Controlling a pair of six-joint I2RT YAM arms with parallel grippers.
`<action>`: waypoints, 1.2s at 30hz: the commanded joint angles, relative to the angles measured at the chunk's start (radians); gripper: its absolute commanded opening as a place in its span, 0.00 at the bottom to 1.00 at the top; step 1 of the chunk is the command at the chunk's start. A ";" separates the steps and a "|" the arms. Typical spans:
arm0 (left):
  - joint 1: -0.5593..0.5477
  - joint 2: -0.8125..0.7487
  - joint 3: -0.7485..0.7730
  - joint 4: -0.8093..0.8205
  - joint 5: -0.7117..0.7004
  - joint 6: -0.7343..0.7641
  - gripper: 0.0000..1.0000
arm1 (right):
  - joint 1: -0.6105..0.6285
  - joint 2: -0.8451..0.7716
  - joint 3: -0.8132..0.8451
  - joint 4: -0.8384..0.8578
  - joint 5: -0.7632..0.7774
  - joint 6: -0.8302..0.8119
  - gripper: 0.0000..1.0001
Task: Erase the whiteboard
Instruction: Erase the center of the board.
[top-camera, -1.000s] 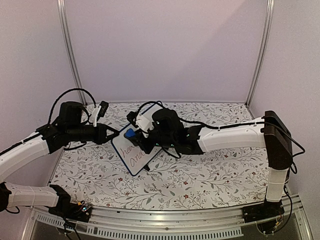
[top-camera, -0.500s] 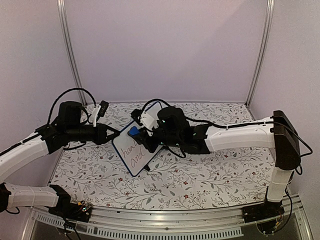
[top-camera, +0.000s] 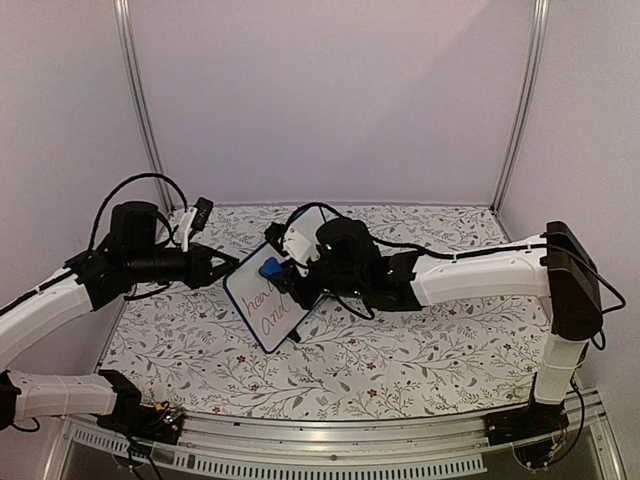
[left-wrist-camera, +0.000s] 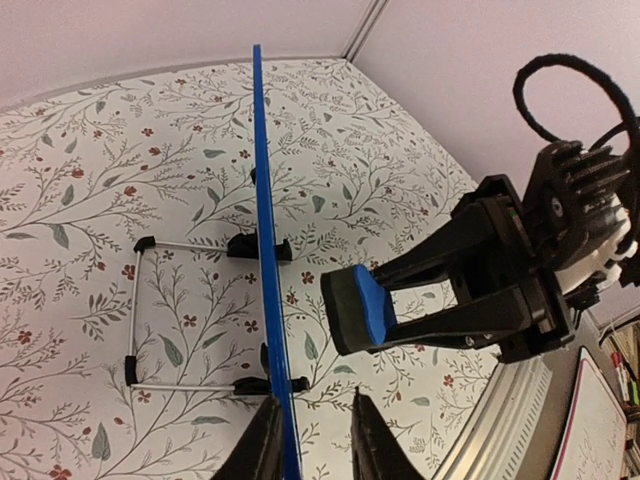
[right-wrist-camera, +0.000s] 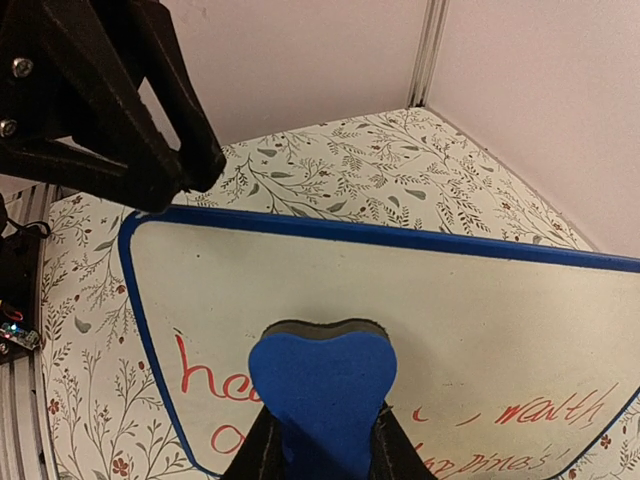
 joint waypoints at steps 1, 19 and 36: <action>0.002 -0.019 -0.009 0.029 0.012 0.005 0.24 | 0.007 -0.038 -0.017 0.011 0.014 0.012 0.16; 0.006 -0.008 -0.011 0.032 0.024 0.006 0.69 | 0.007 -0.052 -0.046 0.020 0.033 0.033 0.16; 0.005 0.062 -0.001 0.007 0.011 0.011 0.62 | 0.034 -0.049 -0.111 0.108 0.036 0.070 0.16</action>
